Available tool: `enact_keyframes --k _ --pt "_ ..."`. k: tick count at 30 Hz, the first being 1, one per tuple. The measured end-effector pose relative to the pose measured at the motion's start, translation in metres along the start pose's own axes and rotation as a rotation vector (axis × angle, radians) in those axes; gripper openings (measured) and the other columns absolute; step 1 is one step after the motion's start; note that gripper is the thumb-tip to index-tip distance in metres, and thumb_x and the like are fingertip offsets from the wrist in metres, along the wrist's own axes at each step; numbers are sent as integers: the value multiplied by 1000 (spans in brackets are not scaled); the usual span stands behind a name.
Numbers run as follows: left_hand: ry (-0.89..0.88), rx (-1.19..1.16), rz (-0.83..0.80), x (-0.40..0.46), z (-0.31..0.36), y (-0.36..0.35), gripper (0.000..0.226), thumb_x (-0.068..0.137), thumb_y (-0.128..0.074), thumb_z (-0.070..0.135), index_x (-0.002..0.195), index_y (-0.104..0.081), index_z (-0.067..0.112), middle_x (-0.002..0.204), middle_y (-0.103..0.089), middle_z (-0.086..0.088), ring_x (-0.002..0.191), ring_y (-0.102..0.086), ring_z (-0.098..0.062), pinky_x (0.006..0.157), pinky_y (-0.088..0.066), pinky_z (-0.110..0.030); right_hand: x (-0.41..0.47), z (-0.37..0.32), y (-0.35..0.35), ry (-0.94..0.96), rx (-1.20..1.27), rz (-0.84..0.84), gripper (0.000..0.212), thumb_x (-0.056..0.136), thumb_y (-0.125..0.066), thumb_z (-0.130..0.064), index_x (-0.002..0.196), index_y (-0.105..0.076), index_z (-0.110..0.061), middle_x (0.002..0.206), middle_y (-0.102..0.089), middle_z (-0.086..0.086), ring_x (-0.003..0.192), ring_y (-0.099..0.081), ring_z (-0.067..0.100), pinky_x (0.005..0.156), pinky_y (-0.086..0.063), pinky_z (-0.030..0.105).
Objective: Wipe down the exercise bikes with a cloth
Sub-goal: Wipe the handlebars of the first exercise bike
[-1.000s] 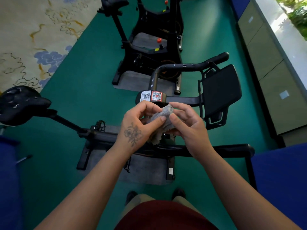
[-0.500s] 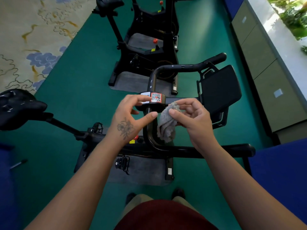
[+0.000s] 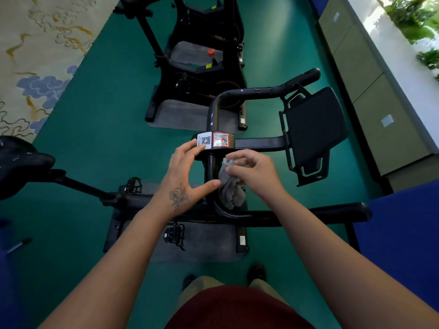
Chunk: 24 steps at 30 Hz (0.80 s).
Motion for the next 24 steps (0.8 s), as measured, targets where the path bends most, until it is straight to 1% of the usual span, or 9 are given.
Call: enact_keyframes --k 2,4,7,9,11,15,19,21,24 --pt "-5 5 -18 3 -2 0 96 84 -72 70 163 -38 26 169 -25 11 158 -24 -7 128 -29 -39 5 0 -1 3 -32 25 31 68 -85 -36 97 -76 -42 93 -76 -5 89 -74 23 83 -62 57" --pt "-10 1 -35 6 -4 0 98 84 -71 70 164 -37 26 170 -24 12 159 -23 -6 127 -26 -36 9 0 -1 13 -52 63 29 74 -90 -31 96 -72 -38 93 -76 -9 89 -73 19 85 -62 54" --pt "-25 -7 -60 8 -6 -3 99 85 -73 69 165 -33 26 172 -21 12 160 -21 -6 129 -26 -39 10 -5 -1 68 -94 118 22 81 -90 -25 91 -73 -34 90 -76 -11 89 -73 10 88 -62 42" --pt "-19 -12 -77 7 -8 -5 99 87 -75 66 167 -30 28 172 -18 16 161 -18 -5 128 -25 -40 8 -8 -3 98 -110 133 21 83 -89 -24 91 -74 -36 89 -76 -12 88 -72 5 86 -61 32" --pt "-18 -15 -86 6 -10 -5 98 90 -79 61 168 -27 30 173 -15 19 162 -15 -4 129 -26 -44 6 -7 -5 118 -119 131 21 84 -87 -22 92 -75 -37 90 -76 -13 88 -71 1 85 -60 28" --pt "-34 -51 -106 4 -13 -6 100 90 -77 63 169 -24 31 175 -12 19 164 -9 -6 130 -27 -57 8 -11 -12 162 -145 92 21 85 -85 -22 95 -77 -38 96 -75 -10 90 -70 4 86 -58 28" --pt "-25 -121 -112 3 -15 -7 101 88 -76 64 169 -26 31 176 -12 19 165 -8 -7 129 -27 -60 11 -6 -16 126 -109 1 18 81 -87 -24 93 -80 -34 93 -76 -3 87 -72 12 88 -62 40" --pt "-23 -149 -124 3 -16 -7 102 87 -76 65 169 -26 31 175 -12 20 165 -7 -6 129 -26 -61 10 -1 -18 104 -74 -62 19 77 -89 -26 93 -80 -31 90 -77 4 83 -71 15 85 -63 46" --pt "-11 -178 -133 4 -17 -8 104 85 -77 67 168 -26 32 175 -11 22 165 -6 -6 129 -26 -62 7 4 -18 94 -40 -96 21 76 -91 -23 94 -80 -28 91 -76 11 82 -70 20 80 -62 49"
Point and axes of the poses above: each hand's wrist, its own x-axis towards the middle knuckle, its own y-axis out of the back of the hand, z = x × y, the point moved 10 cm from there along x, towards the middle knuckle
